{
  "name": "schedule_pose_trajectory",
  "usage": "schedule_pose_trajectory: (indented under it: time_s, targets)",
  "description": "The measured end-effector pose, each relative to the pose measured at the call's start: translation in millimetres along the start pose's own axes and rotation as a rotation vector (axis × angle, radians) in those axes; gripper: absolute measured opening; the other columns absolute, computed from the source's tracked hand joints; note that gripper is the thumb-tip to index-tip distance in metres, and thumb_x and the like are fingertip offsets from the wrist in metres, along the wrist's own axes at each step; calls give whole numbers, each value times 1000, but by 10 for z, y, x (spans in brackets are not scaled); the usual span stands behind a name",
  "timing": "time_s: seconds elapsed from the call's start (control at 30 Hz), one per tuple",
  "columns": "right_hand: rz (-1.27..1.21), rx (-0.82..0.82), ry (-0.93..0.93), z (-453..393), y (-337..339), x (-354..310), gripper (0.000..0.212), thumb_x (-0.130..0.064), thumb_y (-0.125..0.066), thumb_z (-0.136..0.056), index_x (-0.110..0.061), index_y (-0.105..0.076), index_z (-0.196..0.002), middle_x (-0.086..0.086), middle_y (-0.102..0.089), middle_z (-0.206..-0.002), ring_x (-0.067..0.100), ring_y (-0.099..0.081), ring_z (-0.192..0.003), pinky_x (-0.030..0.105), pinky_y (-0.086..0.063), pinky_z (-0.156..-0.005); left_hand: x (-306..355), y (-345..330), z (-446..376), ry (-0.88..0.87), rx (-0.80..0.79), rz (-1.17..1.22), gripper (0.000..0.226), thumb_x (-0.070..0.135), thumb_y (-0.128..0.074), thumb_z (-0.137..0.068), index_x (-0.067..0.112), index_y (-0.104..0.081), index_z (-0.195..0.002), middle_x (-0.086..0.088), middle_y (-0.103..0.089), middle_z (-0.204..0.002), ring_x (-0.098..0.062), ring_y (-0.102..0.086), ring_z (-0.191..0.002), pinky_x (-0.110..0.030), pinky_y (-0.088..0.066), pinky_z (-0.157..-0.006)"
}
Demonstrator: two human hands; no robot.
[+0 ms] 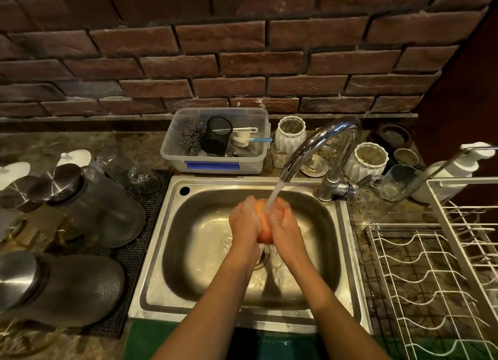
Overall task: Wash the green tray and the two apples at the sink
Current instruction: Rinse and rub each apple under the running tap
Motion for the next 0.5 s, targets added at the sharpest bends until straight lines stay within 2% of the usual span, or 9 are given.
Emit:
schedule_pose_trajectory:
  time_s: [0.07, 0.17, 0.23, 0.3, 0.37, 0.43, 0.5]
  targets:
    - [-3, 3, 63, 22, -33, 14, 49, -52, -55, -92, -39, -43, -137, -4, -64, -123, 11, -67, -105, 30, -61, -80, -50, -11, 0, -1, -36, -7, 24, 34, -57, -86, 12, -68, -87, -14, -70, -88, -25, -65, -75, -32, -50, -60]
    - [129, 179, 85, 25, -38, -3, 17, -45, -52, -89, -46, -56, -106, -4, -68, -109, 14, -68, -98, 40, -60, -79, -126, 20, 26, -80, -96, -62, 25, 36, -57, -81, 14, -67, -89, -17, -72, -96, -24, -70, -80, -35, -56, -61]
    - [35, 261, -64, -29, 14, 20, 17, -43, -46, -91, -39, -61, -96, -1, -70, -100, 20, -68, -94, 44, -58, -79, -190, 62, 27, -234, -158, -98, 35, 49, -51, -88, 23, -68, -103, -8, -73, -103, -14, -73, -81, -28, -58, -60]
    - [-273, 215, -371, -77, 8, 101, 32, -44, -41, -95, -25, -65, -106, 10, -70, -104, 30, -67, -97, 46, -57, -82, -208, 83, 59, -442, -218, -230, 43, 64, -50, -88, 39, -64, -121, 7, -69, -115, -9, -70, -97, -31, -61, -75]
    - [-364, 125, -512, -71, -9, 106, 42, -45, -39, -97, -17, -65, -116, 16, -71, -110, 35, -66, -101, 51, -56, -90, -210, 108, 52, -526, -221, -263, 35, 61, -53, -90, 46, -64, -119, 13, -69, -115, -10, -68, -106, -34, -60, -84]
    - [-314, 126, -473, -30, -57, 85, 41, -47, -39, -98, -19, -66, -110, 12, -72, -107, 32, -68, -100, 54, -56, -92, -178, 139, 20, -433, -143, -175, 25, 50, -54, -93, 37, -72, -106, 5, -75, -105, -16, -73, -96, -35, -62, -76]
    - [-174, 173, -302, 33, -100, 31, 44, -53, -37, -95, -23, -63, -114, 6, -71, -107, 26, -68, -99, 50, -56, -92, -155, 132, 7, -252, -65, -27, 28, 44, -57, -91, 24, -75, -100, -7, -76, -98, -18, -75, -83, -33, -60, -62]
Point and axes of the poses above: each hand's wrist, its own z-axis away from the middle knuckle, its own y-axis out of the back of the hand, x = y × z, the point moved 5 cm from there along -z, towards the middle knuckle
